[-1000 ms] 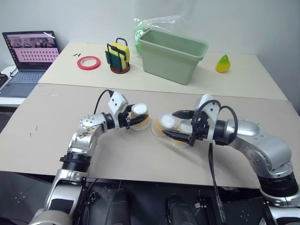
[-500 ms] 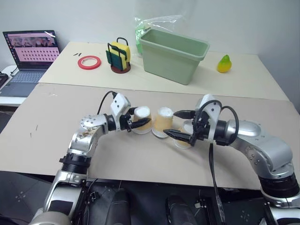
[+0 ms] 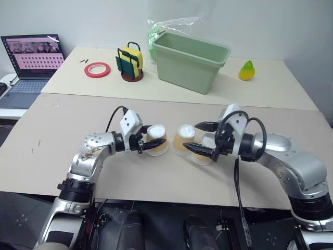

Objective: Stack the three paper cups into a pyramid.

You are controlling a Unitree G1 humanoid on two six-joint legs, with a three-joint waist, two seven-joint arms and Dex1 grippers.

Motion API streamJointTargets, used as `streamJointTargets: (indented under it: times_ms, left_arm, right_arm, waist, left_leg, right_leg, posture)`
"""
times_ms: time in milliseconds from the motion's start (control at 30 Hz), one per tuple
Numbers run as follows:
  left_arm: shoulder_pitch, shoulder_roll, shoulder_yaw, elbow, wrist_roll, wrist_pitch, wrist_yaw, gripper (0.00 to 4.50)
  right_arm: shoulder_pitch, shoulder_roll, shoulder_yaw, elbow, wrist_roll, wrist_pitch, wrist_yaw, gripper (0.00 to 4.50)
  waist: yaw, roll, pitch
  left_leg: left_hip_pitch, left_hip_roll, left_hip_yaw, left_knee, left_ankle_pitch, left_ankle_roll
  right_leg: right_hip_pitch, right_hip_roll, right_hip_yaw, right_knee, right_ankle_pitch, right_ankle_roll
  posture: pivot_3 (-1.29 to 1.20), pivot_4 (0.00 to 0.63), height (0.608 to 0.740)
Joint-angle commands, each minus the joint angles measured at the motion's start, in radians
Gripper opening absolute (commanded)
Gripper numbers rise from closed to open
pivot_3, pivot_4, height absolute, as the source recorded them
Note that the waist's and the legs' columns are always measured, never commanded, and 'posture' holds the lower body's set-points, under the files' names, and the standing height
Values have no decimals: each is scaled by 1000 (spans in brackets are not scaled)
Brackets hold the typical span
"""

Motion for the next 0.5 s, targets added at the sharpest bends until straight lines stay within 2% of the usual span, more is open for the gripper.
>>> streamJointTargets:
  times_ms: [33,67,100,367,500]
  left_arm:
    - [13,-1,-2,-24,-4,7,10,4036]
    - [13,-2,-3,-28,-3,7,13,4357]
    - [12,-4,-2,-31,1,3,22,4433]
    - [1,32,37,-102,-31,38,34,4433]
    - [45,127,84,-245,-91,125,6,4433]
  right_arm:
    - [-4,-11,-36,-27,6,1,-1,4500]
    - [-3,-12,-36,-27,6,1,0,4500]
    - [-3,-12,-37,-26,6,2,0,4500]
    - [16,-65,-88,-7,20,-11,52,4500]
    - [71,-165,-172,33,18,-40,138,4500]
  waist:
    - [-1,0,0]
    - [-1,0,0]
    - [0,0,0]
    - [0,0,0]
    - [0,0,1]
  left_leg:
    - [0,0,0,0,0,0]
    - [0,0,0,0,0,0]
    - [0,0,0,0,0,0]
    - [-1,0,0,0,0,0]
    - [-1,0,0,0,0,0]
  right_leg:
    - [0,0,0,0,0,0]
    - [0,0,0,0,0,0]
    - [0,0,0,0,0,0]
    - [-1,0,0,0,0,0]
    - [-1,0,0,0,0,0]
  posture:
    - [0,150,656]
    - [0,150,656]
    - [0,150,656]
    - [0,150,656]
    - [0,150,656]
